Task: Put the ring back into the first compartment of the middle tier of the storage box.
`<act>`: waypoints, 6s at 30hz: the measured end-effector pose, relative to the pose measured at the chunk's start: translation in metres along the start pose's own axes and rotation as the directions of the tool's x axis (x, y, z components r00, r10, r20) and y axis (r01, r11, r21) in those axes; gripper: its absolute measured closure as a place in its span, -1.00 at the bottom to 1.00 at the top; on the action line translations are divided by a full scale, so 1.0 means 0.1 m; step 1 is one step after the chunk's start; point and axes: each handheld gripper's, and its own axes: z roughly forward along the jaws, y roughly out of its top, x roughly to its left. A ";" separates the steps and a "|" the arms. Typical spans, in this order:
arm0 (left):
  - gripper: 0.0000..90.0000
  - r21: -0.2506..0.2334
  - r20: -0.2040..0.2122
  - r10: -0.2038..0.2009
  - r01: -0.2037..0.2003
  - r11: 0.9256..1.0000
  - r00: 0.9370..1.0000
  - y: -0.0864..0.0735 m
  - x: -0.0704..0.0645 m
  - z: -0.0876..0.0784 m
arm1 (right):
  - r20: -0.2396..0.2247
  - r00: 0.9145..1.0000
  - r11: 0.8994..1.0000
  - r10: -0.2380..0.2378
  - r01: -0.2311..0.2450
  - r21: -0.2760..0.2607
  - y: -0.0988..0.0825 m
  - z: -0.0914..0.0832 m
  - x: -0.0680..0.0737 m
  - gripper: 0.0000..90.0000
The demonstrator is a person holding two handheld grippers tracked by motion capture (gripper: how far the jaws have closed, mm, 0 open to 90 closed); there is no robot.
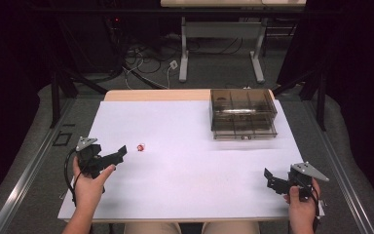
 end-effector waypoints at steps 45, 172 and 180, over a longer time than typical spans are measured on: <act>-0.58 0.145 0.051 -0.050 0.042 0.989 0.997 0.15 -0.19 0.65 | -0.024 1.000 1.000 0.008 -0.007 0.019 -0.01 0.03 0.00 -0.98; 0.57 0.356 -0.071 -0.154 0.169 0.919 0.985 0.06 -0.19 1.17 | -0.048 0.999 0.999 0.014 -0.013 0.034 -0.02 0.07 0.00 -0.93; 0.57 0.350 -0.070 -0.159 0.173 0.921 0.985 0.08 -0.20 1.16 | -0.049 0.999 0.999 0.022 -0.020 0.037 -0.02 0.07 0.01 -0.93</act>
